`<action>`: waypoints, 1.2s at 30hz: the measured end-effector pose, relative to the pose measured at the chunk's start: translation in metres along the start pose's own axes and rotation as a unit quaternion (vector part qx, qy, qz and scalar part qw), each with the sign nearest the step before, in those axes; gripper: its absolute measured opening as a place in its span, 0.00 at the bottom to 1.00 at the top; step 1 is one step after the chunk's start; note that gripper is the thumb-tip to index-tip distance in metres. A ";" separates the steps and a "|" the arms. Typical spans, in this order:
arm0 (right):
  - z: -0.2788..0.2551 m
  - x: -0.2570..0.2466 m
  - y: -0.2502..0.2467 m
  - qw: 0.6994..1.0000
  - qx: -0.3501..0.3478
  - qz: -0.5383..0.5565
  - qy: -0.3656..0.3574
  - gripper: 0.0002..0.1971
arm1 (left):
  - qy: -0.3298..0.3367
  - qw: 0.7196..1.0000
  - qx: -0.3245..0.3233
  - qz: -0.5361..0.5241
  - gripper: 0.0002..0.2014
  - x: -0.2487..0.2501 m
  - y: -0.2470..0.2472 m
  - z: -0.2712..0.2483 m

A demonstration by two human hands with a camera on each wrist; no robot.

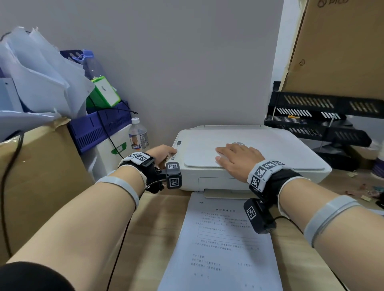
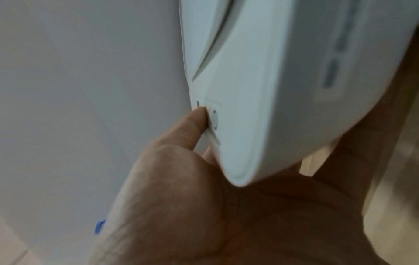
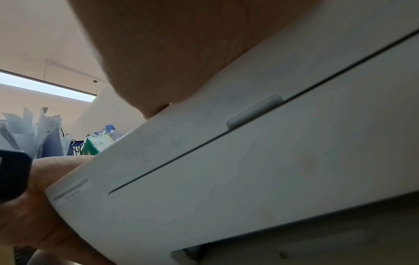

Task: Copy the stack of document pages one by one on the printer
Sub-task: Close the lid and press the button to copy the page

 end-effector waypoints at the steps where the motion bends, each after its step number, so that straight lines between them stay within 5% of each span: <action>1: 0.000 0.001 0.001 1.000 -0.003 0.000 0.002 0.29 | 0.000 1.000 -0.003 0.004 0.15 0.002 -0.001 -0.001; 7: 0.002 0.001 0.002 1.000 -0.005 -0.001 0.003 0.30 | -0.014 0.999 -0.004 0.038 0.30 0.000 -0.009 0.009; 11: 0.003 0.002 0.004 1.000 -0.009 -0.002 0.004 0.30 | -0.026 0.998 -0.013 0.056 0.22 0.004 -0.005 -0.001; 14: 0.003 0.002 0.003 1.000 -0.010 -0.002 0.003 0.30 | 0.023 0.986 -0.001 0.166 0.20 0.014 -0.006 0.001; 20: 0.004 0.001 0.003 1.000 -0.011 -0.001 0.003 0.30 | 0.065 0.947 0.002 0.316 0.24 0.024 -0.009 0.011; 36: 0.000 0.000 0.001 1.000 -0.007 -0.004 0.001 0.29 | 0.082 0.934 0.009 0.348 0.20 0.022 -0.012 0.017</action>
Point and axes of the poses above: each hand's wrist, its own z-axis towards the middle knuckle, its own y-axis out of the palm, x = y × z, the point moved 6 cm from there along z, towards the middle knuckle, and after that the axes turned 7 degrees about y, right-handed, at the moved point
